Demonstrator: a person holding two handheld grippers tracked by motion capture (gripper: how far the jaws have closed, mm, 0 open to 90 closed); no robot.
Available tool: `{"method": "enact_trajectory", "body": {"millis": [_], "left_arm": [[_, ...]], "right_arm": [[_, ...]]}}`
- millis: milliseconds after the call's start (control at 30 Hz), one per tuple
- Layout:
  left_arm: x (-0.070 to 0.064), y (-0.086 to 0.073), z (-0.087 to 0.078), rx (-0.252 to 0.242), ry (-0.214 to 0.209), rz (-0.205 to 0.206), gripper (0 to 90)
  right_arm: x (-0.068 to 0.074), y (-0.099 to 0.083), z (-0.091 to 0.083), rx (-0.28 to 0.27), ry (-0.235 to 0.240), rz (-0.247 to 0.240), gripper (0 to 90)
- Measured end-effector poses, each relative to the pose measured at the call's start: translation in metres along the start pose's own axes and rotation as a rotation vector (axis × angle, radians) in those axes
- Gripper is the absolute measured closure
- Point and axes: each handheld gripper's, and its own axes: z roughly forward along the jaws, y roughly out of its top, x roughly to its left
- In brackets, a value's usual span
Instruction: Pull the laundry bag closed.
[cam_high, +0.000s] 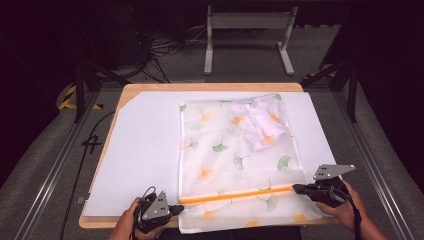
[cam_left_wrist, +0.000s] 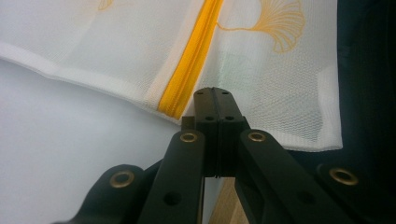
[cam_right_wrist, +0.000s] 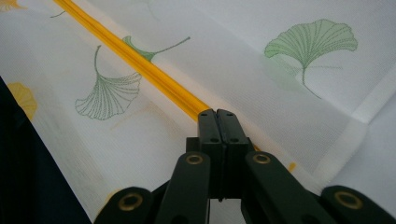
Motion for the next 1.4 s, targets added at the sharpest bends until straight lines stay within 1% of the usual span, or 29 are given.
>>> {"method": "enact_trajectory", "body": {"millis": [167, 233, 267, 333, 400, 467, 500, 567, 600, 667, 833, 867, 1033, 1100, 1167, 1300, 1400], "left_arm": [[0.000, 0.000, 0.000, 0.001, 0.002, 0.000, 90.0], [0.000, 0.000, 0.000, 0.001, 0.003, 0.001, 90.0], [0.000, 0.000, 0.000, 0.001, 0.003, 0.001, 90.0], [0.000, 0.000, 0.000, 0.000, 0.005, -0.001, 90.0], [0.000, 0.000, 0.000, 0.000, 0.004, -0.001, 90.0], [-0.001, 0.000, 0.000, 0.002, 0.006, 0.000, 90.0], [-0.001, 0.000, 0.000, 0.003, 0.007, 0.001, 90.0], [-0.001, 0.000, 0.000, 0.003, 0.008, 0.002, 90.0], [-0.001, 0.000, 0.000, 0.003, 0.008, 0.002, 90.0], [0.000, 0.000, 0.000, 0.003, 0.006, 0.002, 90.0], [-0.001, 0.000, 0.000, 0.003, 0.007, 0.002, 90.0], [-0.001, 0.000, 0.000, 0.004, 0.007, 0.003, 90.0], [0.000, 0.000, 0.000, 0.004, 0.005, 0.001, 90.0], [0.000, 0.000, 0.000, 0.004, 0.004, 0.000, 90.0], [0.000, 0.000, 0.000, 0.004, 0.004, 0.000, 90.0], [0.000, 0.000, 0.000, 0.002, 0.003, -0.002, 90.0], [0.000, 0.000, 0.000, 0.002, 0.004, -0.002, 90.0]], "right_arm": [[0.000, 0.000, -0.001, 0.002, -0.007, -0.003, 90.0], [-0.001, -0.001, -0.002, -0.002, -0.002, 0.003, 90.0], [-0.001, -0.001, -0.002, 0.001, -0.011, 0.001, 90.0], [-0.002, -0.001, -0.003, -0.002, -0.007, 0.006, 90.0], [-0.003, -0.002, -0.003, -0.001, -0.017, 0.004, 90.0], [-0.004, -0.003, -0.005, -0.005, -0.012, 0.009, 90.0], [-0.004, -0.003, -0.005, -0.001, -0.021, 0.007, 90.0], [-0.005, -0.004, -0.006, -0.006, -0.018, 0.013, 90.0], [-0.005, -0.004, -0.007, -0.006, -0.028, 0.011, 90.0], [-0.006, -0.005, -0.008, -0.012, -0.020, 0.020, 90.0], [-0.006, -0.006, -0.007, -0.013, -0.022, 0.020, 90.0], [-0.006, -0.006, -0.008, -0.009, -0.030, 0.017, 90.0], [-0.009, -0.008, -0.013, -0.017, -0.043, 0.031, 90.0], [-0.010, -0.009, -0.014, -0.016, -0.049, 0.030, 90.0], [-0.012, -0.011, -0.015, -0.018, -0.049, 0.039, 90.0], [-0.015, -0.014, -0.018, -0.016, -0.064, 0.049, 90.0], [-0.017, -0.017, -0.020, -0.025, -0.061, 0.061, 90.0]]}}
